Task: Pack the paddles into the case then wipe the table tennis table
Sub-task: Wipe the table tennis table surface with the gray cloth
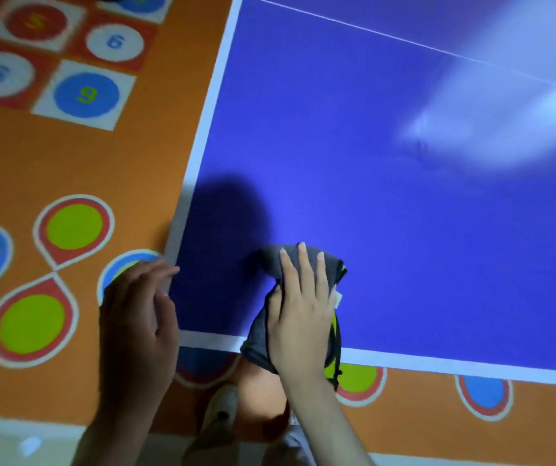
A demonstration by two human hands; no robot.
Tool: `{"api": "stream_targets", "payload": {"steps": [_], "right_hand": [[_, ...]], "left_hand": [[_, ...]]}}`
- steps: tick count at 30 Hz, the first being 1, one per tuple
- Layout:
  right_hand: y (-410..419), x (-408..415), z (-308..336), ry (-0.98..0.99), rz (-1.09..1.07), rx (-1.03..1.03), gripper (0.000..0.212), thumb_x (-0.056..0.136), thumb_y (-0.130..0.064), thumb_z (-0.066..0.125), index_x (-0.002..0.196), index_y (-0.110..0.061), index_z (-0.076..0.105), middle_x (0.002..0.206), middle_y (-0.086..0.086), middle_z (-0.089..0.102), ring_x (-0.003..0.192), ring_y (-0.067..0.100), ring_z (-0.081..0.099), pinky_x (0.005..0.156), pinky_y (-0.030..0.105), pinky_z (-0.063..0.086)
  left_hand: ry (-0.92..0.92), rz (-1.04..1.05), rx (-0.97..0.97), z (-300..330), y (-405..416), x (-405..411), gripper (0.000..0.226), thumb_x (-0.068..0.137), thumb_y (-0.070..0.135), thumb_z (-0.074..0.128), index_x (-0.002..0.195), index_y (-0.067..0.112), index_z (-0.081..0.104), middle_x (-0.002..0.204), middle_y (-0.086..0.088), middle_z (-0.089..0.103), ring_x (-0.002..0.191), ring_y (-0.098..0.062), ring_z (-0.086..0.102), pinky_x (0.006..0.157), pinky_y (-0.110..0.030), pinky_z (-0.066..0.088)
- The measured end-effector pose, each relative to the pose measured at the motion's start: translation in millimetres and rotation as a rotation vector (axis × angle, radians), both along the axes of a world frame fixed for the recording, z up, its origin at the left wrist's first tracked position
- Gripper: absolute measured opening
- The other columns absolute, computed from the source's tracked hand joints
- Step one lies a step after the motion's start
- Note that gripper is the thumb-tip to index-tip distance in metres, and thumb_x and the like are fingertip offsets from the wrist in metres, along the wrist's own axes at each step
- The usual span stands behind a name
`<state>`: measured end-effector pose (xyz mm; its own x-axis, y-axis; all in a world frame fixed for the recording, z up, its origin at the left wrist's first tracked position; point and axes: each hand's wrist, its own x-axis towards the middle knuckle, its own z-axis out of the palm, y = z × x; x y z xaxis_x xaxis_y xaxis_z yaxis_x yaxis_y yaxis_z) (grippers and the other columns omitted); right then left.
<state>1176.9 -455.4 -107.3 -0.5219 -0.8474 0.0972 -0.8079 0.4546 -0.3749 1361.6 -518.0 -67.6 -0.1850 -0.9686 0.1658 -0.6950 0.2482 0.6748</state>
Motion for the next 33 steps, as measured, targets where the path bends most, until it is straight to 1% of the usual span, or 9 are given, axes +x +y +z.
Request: {"api": "stream_targets", "payload": {"steps": [2, 6, 9, 14, 17, 21, 26, 31, 33], "right_hand": [[-15.3, 29.0, -1.5, 0.003, 0.027, 0.003, 0.056, 0.096, -0.022, 0.041, 0.151, -0.023, 0.050, 0.166, 0.003, 0.034, 0.157, 0.032, 0.020, 0.118, 0.058, 0.031], [-46.0, 79.2, -8.6, -0.008, 0.044, -0.052, 0.063, 0.087, -0.006, 0.063, 0.148, -0.016, 0.053, 0.163, 0.010, 0.040, 0.154, 0.038, 0.027, 0.114, 0.063, 0.033], [-68.0, 103.3, -11.9, 0.017, 0.071, -0.065, 0.058, 0.092, -0.013, 0.061, 0.149, -0.015, 0.052, 0.163, 0.013, 0.038, 0.154, 0.040, 0.028, 0.118, 0.064, 0.028], [-109.5, 115.9, -10.3, 0.020, 0.124, -0.069, 0.055, 0.097, -0.020, 0.053, 0.152, -0.019, 0.049, 0.165, 0.012, 0.036, 0.156, 0.038, 0.021, 0.125, 0.059, 0.016], [-135.4, 98.4, -11.1, -0.014, 0.189, -0.071, 0.055, 0.096, -0.019, 0.045, 0.151, -0.022, 0.050, 0.164, 0.008, 0.039, 0.157, 0.035, 0.021, 0.127, 0.057, 0.012], [-136.2, 58.9, -8.7, -0.058, 0.252, -0.121, 0.051, 0.101, -0.025, 0.035, 0.148, -0.027, 0.053, 0.163, 0.001, 0.041, 0.156, 0.026, 0.026, 0.128, 0.049, 0.018], [-103.8, -28.3, -14.7, -0.102, 0.120, -0.191, 0.041, 0.101, -0.014, 0.052, 0.139, -0.025, 0.062, 0.158, -0.001, 0.048, 0.152, 0.029, 0.035, 0.117, 0.053, 0.037], [-48.7, -125.8, -4.9, -0.141, 0.074, -0.068, 0.047, 0.100, -0.015, 0.054, 0.144, -0.032, 0.057, 0.164, -0.010, 0.038, 0.156, 0.021, 0.024, 0.119, 0.055, 0.030], [-25.9, -165.7, -2.2, -0.173, 0.040, -0.079, 0.047, 0.101, -0.017, 0.055, 0.145, -0.034, 0.056, 0.164, -0.012, 0.037, 0.157, 0.018, 0.022, 0.118, 0.058, 0.030]], "left_hand": [[0.000, 0.059, 0.016, -5.0, 0.9, 16.5, 0.034, 0.101, 0.008, 0.040, 0.124, 0.005, 0.065, 0.130, -0.011, 0.062, 0.127, -0.027, 0.053, 0.106, -0.035, 0.041], [0.007, 0.178, 0.096, -6.6, 2.6, 38.0, 0.033, 0.103, -0.001, 0.042, 0.126, 0.004, 0.065, 0.128, -0.016, 0.063, 0.123, -0.030, 0.055, 0.101, -0.002, 0.028], [0.021, 0.206, 0.113, -4.1, 2.6, 42.6, 0.033, 0.100, -0.003, 0.045, 0.126, 0.004, 0.065, 0.127, -0.015, 0.064, 0.122, -0.030, 0.055, 0.097, 0.002, 0.027], [0.008, 0.155, 0.079, 8.5, -6.7, 47.1, 0.032, 0.101, 0.000, 0.046, 0.125, 0.007, 0.065, 0.126, -0.011, 0.064, 0.121, -0.016, 0.053, 0.098, 0.000, 0.029], [0.010, 0.117, 0.054, 17.3, -13.1, 44.2, 0.033, 0.103, 0.010, 0.043, 0.126, 0.010, 0.065, 0.127, -0.008, 0.064, 0.120, -0.010, 0.050, 0.098, -0.001, 0.031], [-0.002, 0.067, 0.014, 18.3, -16.3, 27.2, 0.031, 0.105, 0.005, 0.043, 0.124, 0.014, 0.066, 0.128, -0.003, 0.064, 0.125, -0.019, 0.056, 0.103, -0.022, 0.041], [0.011, -0.032, 0.022, 13.8, -9.9, -27.9, 0.034, 0.107, 0.013, 0.038, 0.125, 0.012, 0.067, 0.127, -0.002, 0.064, 0.123, -0.017, 0.055, 0.102, -0.007, 0.034], [0.021, -0.131, -0.011, -1.5, 9.5, -113.6, 0.032, 0.100, 0.010, 0.044, 0.119, 0.011, 0.069, 0.125, -0.004, 0.064, 0.120, -0.024, 0.059, 0.104, -0.039, 0.048], [0.028, -0.161, -0.020, -4.6, 19.1, -151.9, 0.031, 0.098, 0.008, 0.046, 0.117, 0.010, 0.070, 0.123, -0.004, 0.065, 0.119, -0.026, 0.060, 0.103, -0.043, 0.048]]}}
